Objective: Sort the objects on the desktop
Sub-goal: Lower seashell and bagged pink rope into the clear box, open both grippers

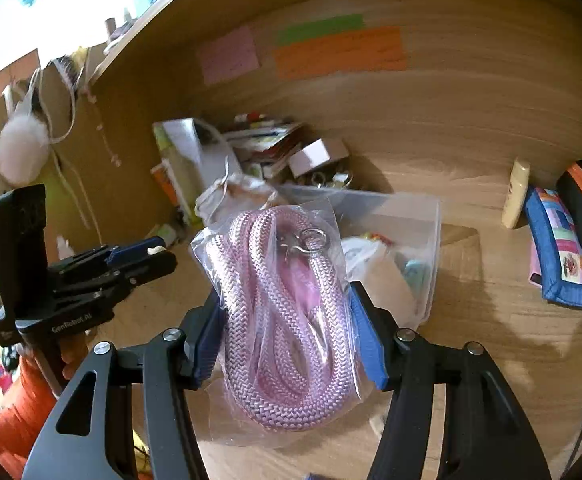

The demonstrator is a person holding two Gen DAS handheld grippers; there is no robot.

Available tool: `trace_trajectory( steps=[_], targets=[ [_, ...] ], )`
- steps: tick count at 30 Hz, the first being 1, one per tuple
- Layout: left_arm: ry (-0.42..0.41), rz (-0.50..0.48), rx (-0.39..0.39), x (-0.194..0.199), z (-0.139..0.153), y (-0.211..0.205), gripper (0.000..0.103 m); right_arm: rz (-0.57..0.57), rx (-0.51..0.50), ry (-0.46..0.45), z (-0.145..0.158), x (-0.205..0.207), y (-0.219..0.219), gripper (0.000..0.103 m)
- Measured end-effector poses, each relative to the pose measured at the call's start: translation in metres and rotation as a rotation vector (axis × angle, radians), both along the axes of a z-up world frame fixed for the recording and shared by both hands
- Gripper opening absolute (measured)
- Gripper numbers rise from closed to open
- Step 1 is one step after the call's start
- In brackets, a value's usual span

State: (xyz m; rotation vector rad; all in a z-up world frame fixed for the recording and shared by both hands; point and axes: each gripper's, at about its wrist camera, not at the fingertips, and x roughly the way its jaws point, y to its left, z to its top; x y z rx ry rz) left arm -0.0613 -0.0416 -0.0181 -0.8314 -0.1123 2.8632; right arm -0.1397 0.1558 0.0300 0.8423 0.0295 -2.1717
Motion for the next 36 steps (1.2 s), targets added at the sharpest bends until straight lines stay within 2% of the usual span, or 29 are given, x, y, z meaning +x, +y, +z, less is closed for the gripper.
trace_trajectory(
  steps=[6,10,13,17,21,28,32,36],
  targets=[
    [0.010,-0.045,-0.023,-0.044,0.007,0.010,0.039,-0.035,-0.029,-0.004,0.002,-0.019,-0.007,0.055],
    [-0.026,-0.062,-0.001,-0.071,-0.009,0.016,0.039,-0.057,-0.033,-0.019,-0.001,-0.036,-0.016,0.055],
    [-0.037,-0.053,-0.015,-0.085,-0.025,0.018,0.039,-0.068,-0.031,-0.045,-0.006,-0.050,-0.023,0.055],
    [-0.071,-0.081,-0.001,-0.091,-0.039,0.015,0.039,-0.066,0.004,-0.066,-0.015,-0.067,-0.040,0.055],
    [-0.069,-0.096,-0.022,-0.089,-0.043,0.017,0.039,-0.061,0.075,-0.004,-0.020,-0.068,-0.060,0.055],
    [-0.084,-0.080,-0.040,-0.093,-0.048,0.018,0.039,-0.060,0.159,0.022,-0.033,-0.072,-0.079,0.056],
    [-0.068,-0.077,-0.060,-0.090,-0.048,0.020,0.039,-0.050,0.151,0.030,-0.031,-0.070,-0.076,0.057],
    [-0.061,-0.081,-0.048,-0.088,-0.047,0.018,0.040,-0.063,0.133,0.067,-0.016,-0.060,-0.065,0.058]
  ],
)
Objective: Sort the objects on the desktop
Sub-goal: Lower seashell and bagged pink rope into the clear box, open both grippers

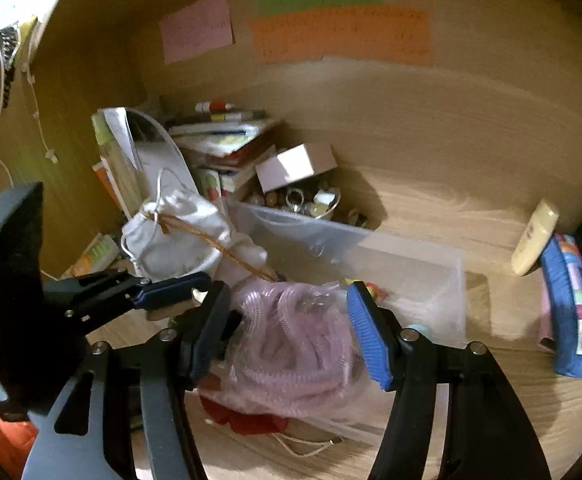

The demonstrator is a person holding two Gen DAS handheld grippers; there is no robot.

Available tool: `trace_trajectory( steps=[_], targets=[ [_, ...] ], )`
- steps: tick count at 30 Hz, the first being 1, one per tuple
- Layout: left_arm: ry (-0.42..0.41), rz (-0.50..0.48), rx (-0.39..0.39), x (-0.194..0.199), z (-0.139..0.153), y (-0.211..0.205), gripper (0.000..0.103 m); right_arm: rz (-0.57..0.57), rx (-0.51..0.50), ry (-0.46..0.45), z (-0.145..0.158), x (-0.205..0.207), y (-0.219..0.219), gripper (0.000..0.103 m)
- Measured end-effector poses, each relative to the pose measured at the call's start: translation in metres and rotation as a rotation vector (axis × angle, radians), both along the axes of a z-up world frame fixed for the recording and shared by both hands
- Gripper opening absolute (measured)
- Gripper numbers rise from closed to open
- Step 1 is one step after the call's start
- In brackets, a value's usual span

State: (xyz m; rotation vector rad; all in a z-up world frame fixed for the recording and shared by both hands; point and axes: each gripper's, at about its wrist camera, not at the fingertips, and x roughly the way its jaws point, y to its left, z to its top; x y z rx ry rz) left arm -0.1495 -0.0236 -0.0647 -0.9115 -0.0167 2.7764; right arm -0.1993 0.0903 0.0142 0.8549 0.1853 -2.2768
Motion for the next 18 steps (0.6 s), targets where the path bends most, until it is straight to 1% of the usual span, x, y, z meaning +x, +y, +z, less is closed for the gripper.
trace_trajectory(
  steps=[2,4,6,9,12,13,14,15,17,18],
  targets=[
    [-0.007,-0.005,0.010,0.000,-0.001,-0.001,0.046,-0.014,-0.005,0.008,0.005,0.005,0.007,0.062],
    [-0.007,-0.003,0.013,0.000,-0.001,-0.001,0.049,-0.040,-0.012,0.012,0.008,0.009,0.016,0.074],
    [-0.007,-0.005,0.016,0.001,0.000,0.000,0.050,-0.071,-0.023,0.024,0.012,0.015,0.029,0.075],
    [-0.008,-0.014,0.049,0.004,0.002,-0.002,0.054,-0.104,-0.035,0.025,0.015,0.023,0.049,0.076],
    [-0.001,-0.017,0.072,0.012,0.010,-0.003,0.061,-0.148,-0.033,0.033,0.015,0.030,0.071,0.082],
    [0.008,-0.015,0.070,0.017,0.013,-0.003,0.067,-0.164,-0.030,0.039,0.015,0.032,0.077,0.082],
    [0.018,-0.009,0.062,0.022,0.017,-0.001,0.076,-0.182,-0.027,0.045,0.014,0.035,0.084,0.083],
    [0.037,0.002,0.053,0.030,0.021,0.001,0.080,-0.198,-0.026,0.049,0.012,0.037,0.092,0.083],
    [0.067,0.032,0.029,0.042,0.026,0.005,0.099,-0.218,-0.032,0.052,0.008,0.041,0.106,0.083],
    [0.085,0.047,0.013,0.049,0.028,0.006,0.100,-0.231,-0.035,0.044,0.004,0.044,0.114,0.083]
  ],
)
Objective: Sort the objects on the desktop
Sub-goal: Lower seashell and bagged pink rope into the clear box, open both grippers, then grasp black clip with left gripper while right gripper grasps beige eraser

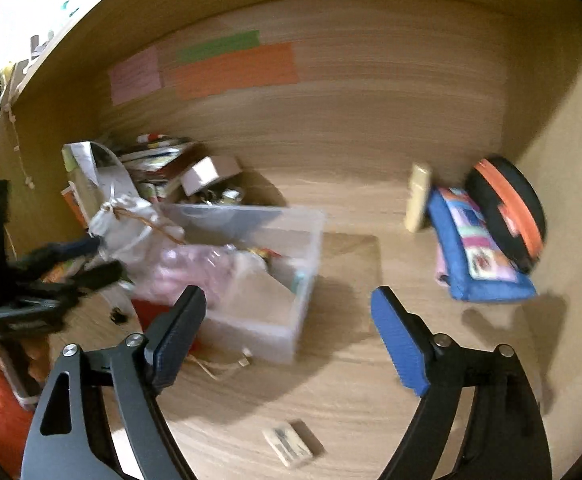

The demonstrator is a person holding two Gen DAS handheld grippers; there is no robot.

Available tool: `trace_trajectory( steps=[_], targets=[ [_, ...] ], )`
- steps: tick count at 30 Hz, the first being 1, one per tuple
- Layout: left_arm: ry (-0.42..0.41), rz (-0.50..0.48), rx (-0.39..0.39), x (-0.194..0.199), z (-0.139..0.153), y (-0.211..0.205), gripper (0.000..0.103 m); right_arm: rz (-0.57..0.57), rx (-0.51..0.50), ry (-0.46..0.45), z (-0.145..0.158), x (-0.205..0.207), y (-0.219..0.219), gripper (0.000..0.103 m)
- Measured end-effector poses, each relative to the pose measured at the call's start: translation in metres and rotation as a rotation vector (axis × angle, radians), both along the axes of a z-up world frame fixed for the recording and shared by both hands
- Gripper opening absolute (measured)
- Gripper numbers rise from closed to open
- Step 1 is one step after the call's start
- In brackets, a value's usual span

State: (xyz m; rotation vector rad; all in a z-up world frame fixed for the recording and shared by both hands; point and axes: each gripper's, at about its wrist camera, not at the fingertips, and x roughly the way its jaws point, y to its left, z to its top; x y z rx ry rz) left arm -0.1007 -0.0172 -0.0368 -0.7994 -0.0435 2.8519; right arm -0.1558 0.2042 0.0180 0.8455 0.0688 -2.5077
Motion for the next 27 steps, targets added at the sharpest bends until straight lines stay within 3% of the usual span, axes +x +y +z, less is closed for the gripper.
trace_trajectory(
  steps=[3,8,17,21,22,25,27],
  targets=[
    [0.025,0.027,-0.074,0.021,0.000,0.007,0.100,-0.025,-0.008,-0.033,-0.015,0.005,0.016,0.083],
    [0.007,0.072,-0.119,0.046,-0.009,0.000,0.100,-0.048,-0.068,-0.103,-0.043,0.022,0.038,0.083],
    [-0.137,0.090,-0.183,0.076,-0.054,-0.025,0.100,0.007,-0.035,-0.174,-0.075,0.049,0.047,0.083],
    [-0.182,0.069,-0.165,0.067,-0.063,-0.032,0.100,0.033,0.016,-0.169,-0.082,0.051,0.039,0.083],
    [-0.190,0.068,-0.157,0.062,-0.063,-0.034,0.098,0.041,0.029,-0.171,-0.083,0.051,0.036,0.083],
    [-0.234,0.060,-0.135,0.046,-0.067,-0.038,0.071,0.038,0.091,-0.176,-0.089,0.049,0.028,0.083],
    [-0.278,0.050,-0.101,0.034,-0.072,-0.042,0.064,0.054,0.129,-0.174,-0.091,0.049,0.022,0.083]
  ],
)
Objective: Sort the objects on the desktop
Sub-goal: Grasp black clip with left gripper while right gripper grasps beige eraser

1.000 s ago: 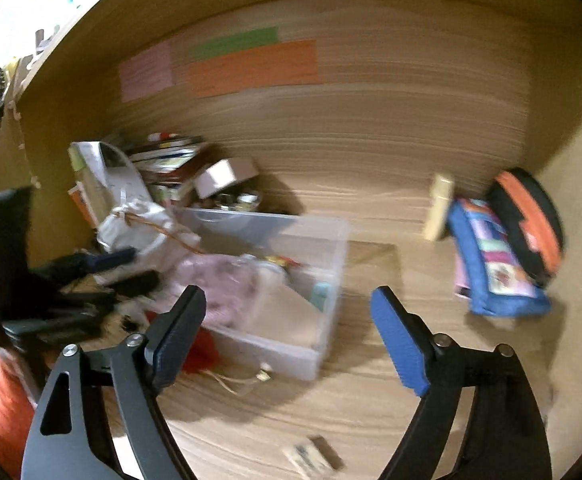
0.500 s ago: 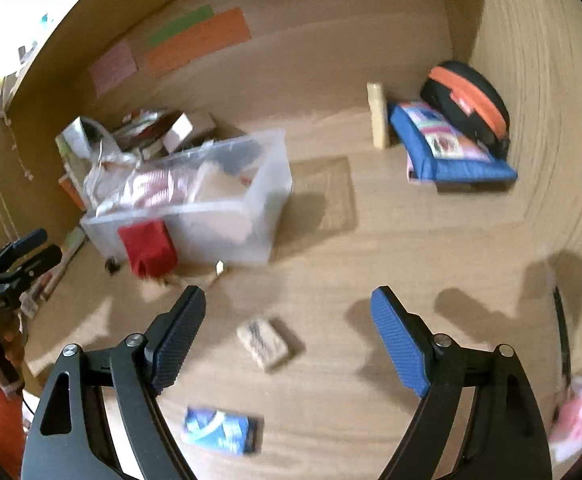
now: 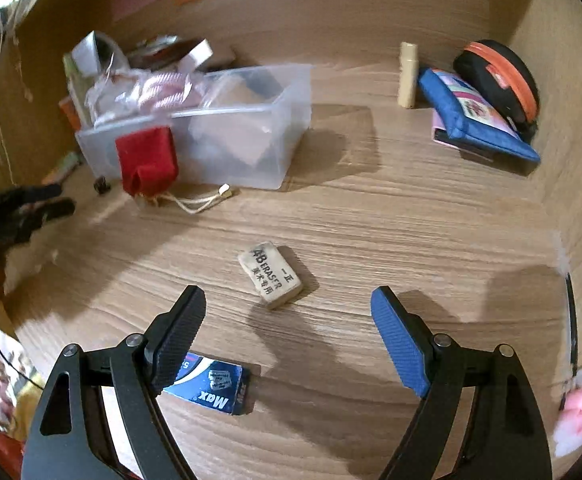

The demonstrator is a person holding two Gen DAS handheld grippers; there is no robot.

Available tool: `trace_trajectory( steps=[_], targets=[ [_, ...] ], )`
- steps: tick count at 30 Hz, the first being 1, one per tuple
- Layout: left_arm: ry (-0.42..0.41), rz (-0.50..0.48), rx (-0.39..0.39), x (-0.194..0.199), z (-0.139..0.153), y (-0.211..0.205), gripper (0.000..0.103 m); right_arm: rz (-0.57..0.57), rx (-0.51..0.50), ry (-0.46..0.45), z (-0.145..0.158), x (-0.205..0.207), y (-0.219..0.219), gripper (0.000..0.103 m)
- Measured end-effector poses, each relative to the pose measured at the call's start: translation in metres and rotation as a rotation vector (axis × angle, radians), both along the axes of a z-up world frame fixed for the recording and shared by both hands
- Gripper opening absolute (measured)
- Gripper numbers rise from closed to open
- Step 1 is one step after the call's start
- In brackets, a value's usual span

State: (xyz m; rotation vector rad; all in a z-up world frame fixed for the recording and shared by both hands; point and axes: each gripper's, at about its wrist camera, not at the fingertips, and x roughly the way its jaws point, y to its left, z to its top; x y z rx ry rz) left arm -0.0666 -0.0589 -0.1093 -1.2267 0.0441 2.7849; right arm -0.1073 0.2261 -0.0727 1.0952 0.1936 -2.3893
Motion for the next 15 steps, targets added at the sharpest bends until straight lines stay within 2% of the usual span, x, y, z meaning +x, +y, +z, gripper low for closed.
trace_trajectory(
  steps=[3,5,7,11,13,15],
  targets=[
    [-0.049,0.026,0.043,-0.018,-0.010,-0.006,0.057,0.022,0.041,0.011,0.001,-0.004,-0.007,0.083],
    [-0.081,0.048,0.063,-0.029,-0.015,-0.010,0.045,0.041,0.046,-0.004,0.003,-0.008,-0.009,0.082],
    [-0.083,0.097,0.066,-0.036,-0.016,-0.015,0.044,0.049,0.041,-0.011,0.006,-0.013,-0.010,0.081],
    [-0.089,0.101,0.067,-0.042,-0.016,-0.016,0.043,0.076,0.044,-0.003,0.012,-0.017,-0.013,0.080],
    [-0.085,0.097,0.043,-0.043,-0.017,-0.012,0.042,0.090,0.068,-0.004,0.012,-0.019,-0.017,0.069],
    [-0.077,0.099,0.013,-0.042,-0.017,-0.008,0.036,0.109,0.080,-0.020,0.010,-0.023,-0.019,0.062]
  ],
)
